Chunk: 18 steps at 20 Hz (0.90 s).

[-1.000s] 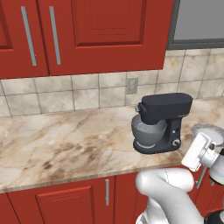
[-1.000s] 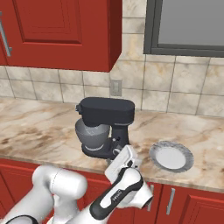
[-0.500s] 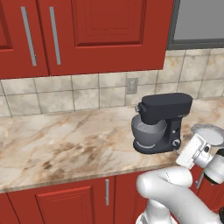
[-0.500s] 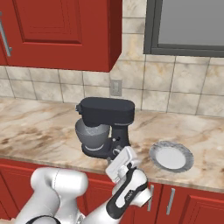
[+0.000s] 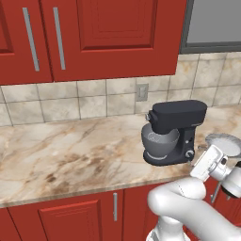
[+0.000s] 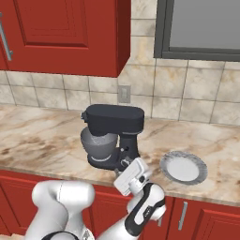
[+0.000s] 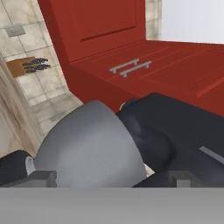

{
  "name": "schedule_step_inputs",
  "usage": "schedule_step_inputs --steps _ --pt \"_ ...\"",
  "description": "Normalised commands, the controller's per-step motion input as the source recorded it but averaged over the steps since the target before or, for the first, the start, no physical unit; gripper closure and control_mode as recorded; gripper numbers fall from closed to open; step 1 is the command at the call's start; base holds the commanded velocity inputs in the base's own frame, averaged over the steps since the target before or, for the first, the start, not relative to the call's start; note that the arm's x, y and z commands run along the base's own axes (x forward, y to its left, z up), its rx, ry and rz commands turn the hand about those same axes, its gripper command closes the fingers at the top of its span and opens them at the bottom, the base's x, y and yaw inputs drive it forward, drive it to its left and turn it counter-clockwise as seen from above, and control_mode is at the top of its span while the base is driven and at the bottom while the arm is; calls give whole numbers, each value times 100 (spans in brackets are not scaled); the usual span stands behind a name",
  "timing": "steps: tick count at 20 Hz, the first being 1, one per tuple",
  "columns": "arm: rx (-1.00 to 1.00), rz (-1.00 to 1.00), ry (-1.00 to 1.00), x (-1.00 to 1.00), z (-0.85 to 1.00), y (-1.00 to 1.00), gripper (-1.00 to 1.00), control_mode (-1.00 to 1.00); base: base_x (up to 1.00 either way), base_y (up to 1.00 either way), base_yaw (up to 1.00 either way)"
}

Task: Add butter and sugar cubes to the stand mixer bowl and then turn on the stand mixer to begin making frosting.

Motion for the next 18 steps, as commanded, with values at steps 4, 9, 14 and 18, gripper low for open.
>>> schedule_step_inputs --steps 4,9,14,18 --pt "-6 0 -15 55 -35 -11 -100 -100 0 0 0" --pt "-5 0 -14 51 -21 0 -100 -100 0 0 0" --pt "-3 -10 -11 26 0 0 -100 -100 0 0 0" --pt "-2 -19 -3 14 7 0 -100 -100 0 0 0"
